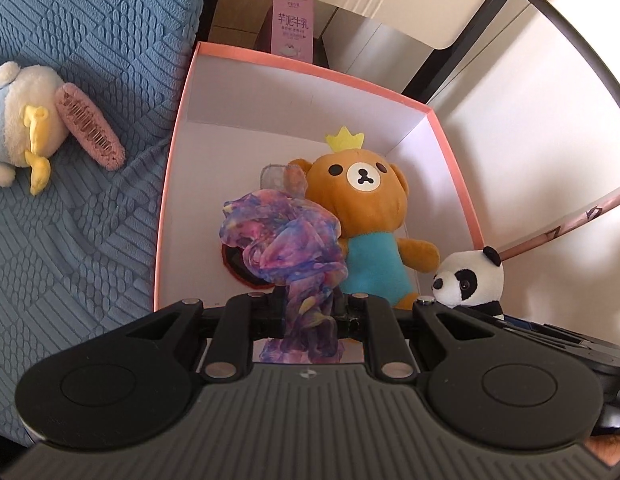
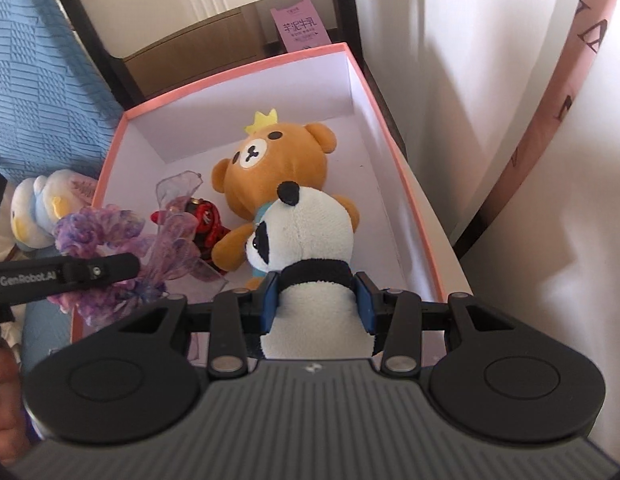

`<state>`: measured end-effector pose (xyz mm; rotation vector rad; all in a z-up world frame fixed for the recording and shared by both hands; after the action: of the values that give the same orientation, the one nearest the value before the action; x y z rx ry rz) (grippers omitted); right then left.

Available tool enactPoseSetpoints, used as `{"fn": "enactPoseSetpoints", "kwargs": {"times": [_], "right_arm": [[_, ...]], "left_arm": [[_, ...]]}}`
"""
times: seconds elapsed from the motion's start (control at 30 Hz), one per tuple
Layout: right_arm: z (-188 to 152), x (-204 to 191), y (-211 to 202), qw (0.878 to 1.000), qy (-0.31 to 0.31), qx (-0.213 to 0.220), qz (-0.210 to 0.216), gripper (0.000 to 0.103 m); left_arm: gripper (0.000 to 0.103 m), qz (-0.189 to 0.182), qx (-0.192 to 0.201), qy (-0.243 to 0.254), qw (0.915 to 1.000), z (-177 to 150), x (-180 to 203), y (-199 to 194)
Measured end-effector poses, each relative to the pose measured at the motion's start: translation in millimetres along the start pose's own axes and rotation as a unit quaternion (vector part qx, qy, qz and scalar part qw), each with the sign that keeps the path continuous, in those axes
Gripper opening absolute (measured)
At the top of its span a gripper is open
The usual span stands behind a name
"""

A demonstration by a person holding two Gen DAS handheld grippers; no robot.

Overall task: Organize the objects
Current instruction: 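Carry the bow and panda over the pink box with both tools, then open both tools to drop the bow and panda into the box, then withdraw both tools from the box toward the duck and pink plush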

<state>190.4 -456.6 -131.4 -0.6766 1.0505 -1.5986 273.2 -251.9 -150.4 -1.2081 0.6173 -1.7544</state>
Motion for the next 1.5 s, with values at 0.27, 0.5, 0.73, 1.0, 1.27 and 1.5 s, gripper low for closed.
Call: {"fn": "enactPoseSetpoints", "kwargs": {"times": [0.27,0.5,0.73,1.0,1.27,1.5], "right_arm": [[7,8,-15,1.0,0.018,0.011,-0.009,0.057],[7,-8,-55,0.999,0.017,0.042,0.003,0.058],[-1,-49,-106,0.997,0.002,0.075,0.021,0.058],[-24,-83,-148,0.995,-0.013,0.096,0.022,0.058],[-49,-117,-171,0.993,-0.03,0.114,0.022,0.058],[-64,-141,-176,0.991,-0.04,0.126,0.015,0.058]], "left_arm": [[0.068,-0.004,0.013,0.012,0.9998,7,9,-27],[0.069,-0.012,0.06,0.022,0.9979,11,17,-80],[0.069,-0.024,0.105,0.041,0.9934,4,20,-139],[0.069,-0.041,0.145,0.052,0.9871,-14,10,-198],[0.069,-0.051,0.17,0.074,0.9814,-39,-2,-235],[0.069,-0.049,0.194,0.072,0.9771,-55,-30,-259]]}}
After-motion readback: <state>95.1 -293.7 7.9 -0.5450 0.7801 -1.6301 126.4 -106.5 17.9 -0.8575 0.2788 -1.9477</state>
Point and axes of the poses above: each gripper's, at about its wrist camera, not at the fingertips, and y roughly the way its jaws point, x to its right, z to its top, the point moved 4 cm from there along y, roughly the way its jaws point, and after that the axes turned 6 degrees about -z, right-handed, at the moved point
